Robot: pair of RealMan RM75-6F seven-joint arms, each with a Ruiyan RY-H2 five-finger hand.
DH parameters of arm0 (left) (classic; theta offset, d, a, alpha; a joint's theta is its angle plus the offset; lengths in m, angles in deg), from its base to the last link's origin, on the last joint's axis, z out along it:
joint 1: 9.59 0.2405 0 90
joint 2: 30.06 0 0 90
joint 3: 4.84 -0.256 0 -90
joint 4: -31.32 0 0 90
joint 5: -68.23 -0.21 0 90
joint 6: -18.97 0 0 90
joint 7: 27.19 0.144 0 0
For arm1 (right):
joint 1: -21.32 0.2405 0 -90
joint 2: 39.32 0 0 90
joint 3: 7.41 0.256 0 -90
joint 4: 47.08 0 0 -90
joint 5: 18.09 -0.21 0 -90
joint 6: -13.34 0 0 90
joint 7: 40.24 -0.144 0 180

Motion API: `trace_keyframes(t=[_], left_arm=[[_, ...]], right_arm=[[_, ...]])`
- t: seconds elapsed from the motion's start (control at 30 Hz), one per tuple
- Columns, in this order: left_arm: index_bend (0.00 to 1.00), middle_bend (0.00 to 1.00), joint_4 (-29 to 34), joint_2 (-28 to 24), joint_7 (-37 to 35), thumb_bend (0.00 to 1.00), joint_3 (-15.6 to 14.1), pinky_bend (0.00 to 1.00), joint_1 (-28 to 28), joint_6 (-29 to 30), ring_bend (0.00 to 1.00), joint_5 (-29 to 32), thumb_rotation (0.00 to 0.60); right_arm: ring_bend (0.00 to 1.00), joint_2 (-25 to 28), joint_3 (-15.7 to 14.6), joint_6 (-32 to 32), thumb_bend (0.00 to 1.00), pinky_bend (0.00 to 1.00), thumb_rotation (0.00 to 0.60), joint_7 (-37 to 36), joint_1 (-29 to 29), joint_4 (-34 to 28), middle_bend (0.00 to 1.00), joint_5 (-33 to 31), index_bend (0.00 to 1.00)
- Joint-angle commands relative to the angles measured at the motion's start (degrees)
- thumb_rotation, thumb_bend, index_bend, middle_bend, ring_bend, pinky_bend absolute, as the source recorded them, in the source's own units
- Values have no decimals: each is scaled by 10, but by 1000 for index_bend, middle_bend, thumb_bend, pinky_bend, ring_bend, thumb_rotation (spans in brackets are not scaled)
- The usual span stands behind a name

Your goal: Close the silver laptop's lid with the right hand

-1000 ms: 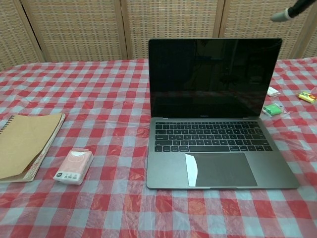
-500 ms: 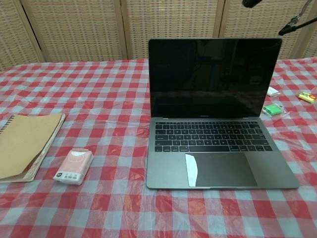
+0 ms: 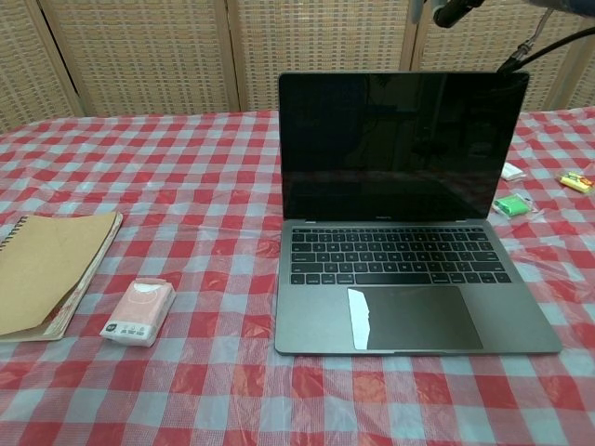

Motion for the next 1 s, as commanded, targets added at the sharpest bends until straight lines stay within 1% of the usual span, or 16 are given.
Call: trace_keyframes(t=[0.03,0.3,0.5,0.73,1.0], left_arm=[[0,0,0,0,-1,117,0,0,0,0,0,0,600],[0,0,2,-2,-1,117,-3,0,-2,-3,0,0,600],[0,0,4,-4,-3,118,-2,0,-1,-2,0,1,600],[0,0,4,-4,-4,119,-4,0,-2,-3,0,-1,600],[0,0,4,-4,-3,118,-6,0,-2,-1,0,-3,600]], right_arm=[[239,-4,-7,1,1000,334,600,5,6,7,303,-8,437],[272,-12,-21,3,1000,362,600,11,16,7,344,-26,484],[283,-16,-25,-1,1000,375,600,11,23,5,357,-34,500],[286,-18,-31,-4,1000,377,600,11,27,2,361,-38,503],[287,-26,-44,4,1000,376,600,3,26,14,361,-47,503]])
